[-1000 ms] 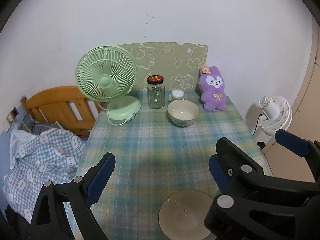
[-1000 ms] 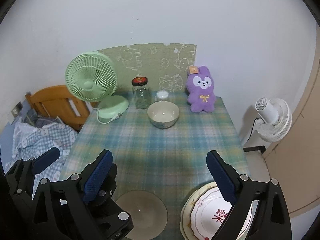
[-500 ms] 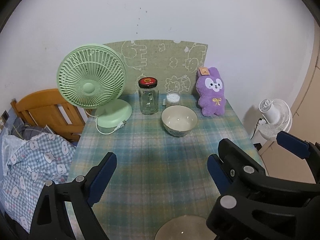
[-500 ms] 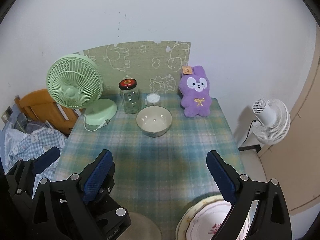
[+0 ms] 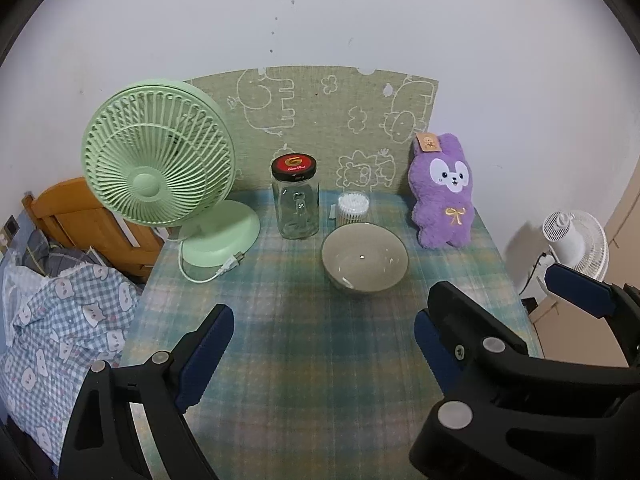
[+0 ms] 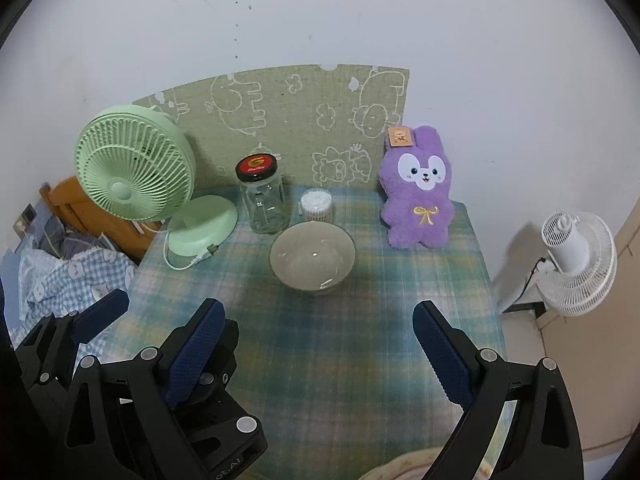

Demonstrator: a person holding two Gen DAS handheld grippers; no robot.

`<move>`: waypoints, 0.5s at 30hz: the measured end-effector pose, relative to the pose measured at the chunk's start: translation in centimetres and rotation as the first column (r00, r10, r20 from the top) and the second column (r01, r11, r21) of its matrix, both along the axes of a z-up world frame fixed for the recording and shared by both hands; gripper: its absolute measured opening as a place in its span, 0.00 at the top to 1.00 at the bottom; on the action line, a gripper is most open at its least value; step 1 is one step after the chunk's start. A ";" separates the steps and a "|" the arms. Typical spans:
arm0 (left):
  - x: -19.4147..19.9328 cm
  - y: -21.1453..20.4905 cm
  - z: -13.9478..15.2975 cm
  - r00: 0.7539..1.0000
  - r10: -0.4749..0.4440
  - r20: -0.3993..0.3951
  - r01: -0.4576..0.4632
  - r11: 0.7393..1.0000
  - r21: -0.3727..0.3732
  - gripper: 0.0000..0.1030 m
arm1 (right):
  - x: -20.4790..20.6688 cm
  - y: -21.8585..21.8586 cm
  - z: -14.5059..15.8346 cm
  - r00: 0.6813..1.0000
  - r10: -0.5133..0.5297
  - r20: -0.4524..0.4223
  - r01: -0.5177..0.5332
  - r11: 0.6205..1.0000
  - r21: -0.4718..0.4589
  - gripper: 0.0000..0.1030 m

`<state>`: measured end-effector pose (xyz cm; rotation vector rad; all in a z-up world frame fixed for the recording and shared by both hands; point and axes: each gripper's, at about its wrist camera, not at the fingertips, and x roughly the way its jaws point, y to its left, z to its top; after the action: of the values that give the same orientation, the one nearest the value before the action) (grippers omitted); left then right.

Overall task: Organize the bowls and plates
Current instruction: 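Move both open grippers to the blue-patterned bowl beside the glass jar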

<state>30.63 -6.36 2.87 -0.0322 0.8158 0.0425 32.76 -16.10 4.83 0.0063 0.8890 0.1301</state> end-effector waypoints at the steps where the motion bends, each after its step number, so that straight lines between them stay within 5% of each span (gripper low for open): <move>1: 0.5 -0.2 -0.2 1.000 -0.001 0.002 0.001 1.000 -0.005 0.10 | 0.4 -0.2 -0.2 1.000 -0.003 0.002 0.003 1.000 -0.004 0.06; 15: 6.9 -1.9 -3.5 0.998 0.051 -0.034 -0.050 0.999 0.017 0.11 | 7.7 -2.0 -4.2 0.998 0.041 -0.038 -0.040 0.999 0.019 0.06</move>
<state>37.51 -8.28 -0.68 -0.0368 0.8490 0.0977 40.47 -18.14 0.59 0.0082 0.9265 0.1763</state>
